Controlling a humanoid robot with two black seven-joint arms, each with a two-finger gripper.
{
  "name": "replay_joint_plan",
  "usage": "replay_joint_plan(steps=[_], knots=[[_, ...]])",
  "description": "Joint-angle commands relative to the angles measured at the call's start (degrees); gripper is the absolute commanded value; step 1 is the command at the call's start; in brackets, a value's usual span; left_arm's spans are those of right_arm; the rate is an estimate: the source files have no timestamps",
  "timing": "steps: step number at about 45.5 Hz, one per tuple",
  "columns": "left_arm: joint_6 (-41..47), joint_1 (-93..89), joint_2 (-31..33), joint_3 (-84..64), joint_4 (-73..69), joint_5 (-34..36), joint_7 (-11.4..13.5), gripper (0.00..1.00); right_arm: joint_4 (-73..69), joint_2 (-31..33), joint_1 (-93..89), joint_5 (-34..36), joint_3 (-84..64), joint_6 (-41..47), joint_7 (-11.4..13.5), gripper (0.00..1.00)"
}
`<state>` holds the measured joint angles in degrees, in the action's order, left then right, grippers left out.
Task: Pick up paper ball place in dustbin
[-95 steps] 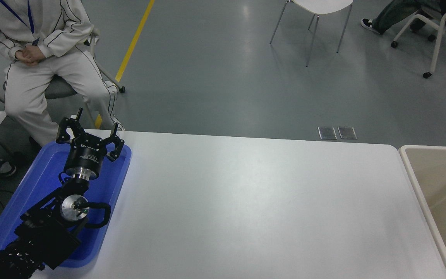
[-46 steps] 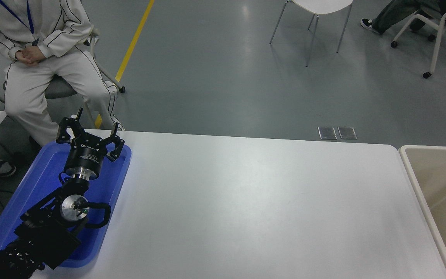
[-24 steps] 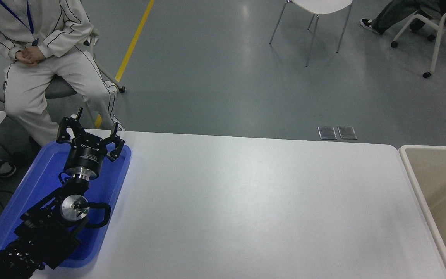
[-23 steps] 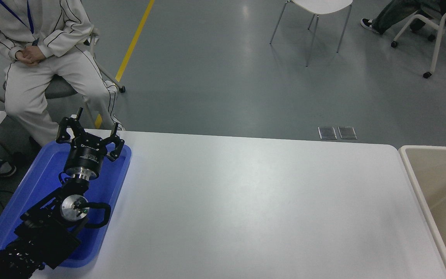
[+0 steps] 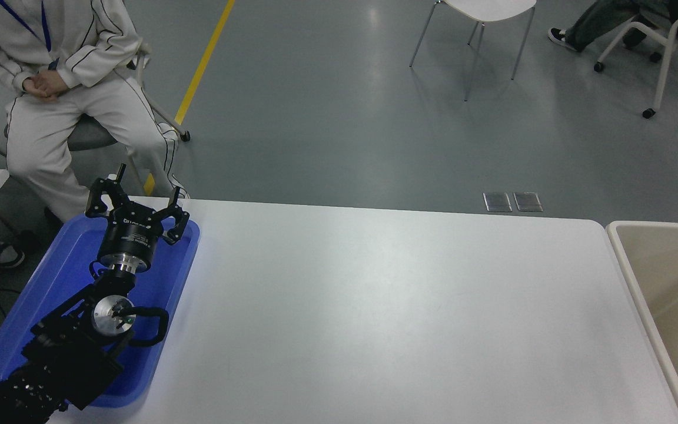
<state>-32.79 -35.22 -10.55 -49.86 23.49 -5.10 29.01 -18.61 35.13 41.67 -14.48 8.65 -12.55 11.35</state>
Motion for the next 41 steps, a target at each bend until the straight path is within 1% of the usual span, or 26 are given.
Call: replay_joint_plan(steps=[1, 7, 9, 11, 12, 14, 20, 23, 25, 30, 37, 41], knots=[[0.00, -0.02, 0.09, 0.03, -0.02, 0.00, 0.00, 1.00, -8.01, 2.49, -1.24, -1.07, 22.09, 0.25, -0.01, 1.00], [0.00, 0.07, 0.00, 0.03, -0.02, 0.00, 0.00, 1.00, -12.49, 2.14, -4.49, -0.81, 34.92, 0.25, -0.27, 1.00], [0.00, 0.07, 0.09, 0.03, -0.02, 0.00, 0.00, 1.00, -14.51, 1.87, -6.24, -0.72, 39.49, 0.34, -0.80, 1.00], [0.00, 0.06, 0.00, 0.03, -0.02, 0.00, 0.00, 1.00, -17.94, 1.61, -8.62, -0.81, 43.98, 0.77, -2.20, 1.00], [0.00, -0.02, 0.00, -0.06, -0.02, 0.00, 0.00, 1.00, -19.08, 1.35, -9.58, -0.81, 45.47, 0.86, -3.25, 1.00], [0.00, 0.07, 0.00, -0.06, -0.02, 0.00, 0.08, 1.00, -20.93, 0.65, -11.26, -0.72, 47.85, 1.48, -6.32, 1.00], [0.00, 0.07, 0.00, 0.03, -0.02, 0.00, 0.00, 1.00, -21.64, -2.61, -12.93, -0.55, 49.97, 2.36, -17.48, 1.00], [0.00, 0.07, 0.00, 0.03, -0.02, 0.00, 0.00, 1.00, -21.90, -3.57, -13.72, -0.28, 50.15, 3.06, -21.45, 1.00], [0.00, 0.07, 0.00, 0.03, -0.02, 0.00, 0.00, 1.00, -22.08, -4.45, -14.34, 0.50, 50.23, 4.81, -23.21, 1.00], [0.00, 0.07, 0.00, 0.03, -0.02, 0.00, 0.00, 1.00, -23.22, -6.30, -16.53, 3.40, 50.23, 10.52, -26.46, 1.00], [0.00, 0.07, 0.00, 0.03, -0.02, 0.00, 0.00, 1.00, -25.16, -9.63, -19.61, 6.13, 51.64, 17.47, -33.49, 1.00], [0.00, 0.07, 0.00, 0.03, -0.02, 0.00, 0.00, 1.00, -25.24, -12.36, -19.88, 5.87, 51.91, 17.56, -35.43, 1.00]])
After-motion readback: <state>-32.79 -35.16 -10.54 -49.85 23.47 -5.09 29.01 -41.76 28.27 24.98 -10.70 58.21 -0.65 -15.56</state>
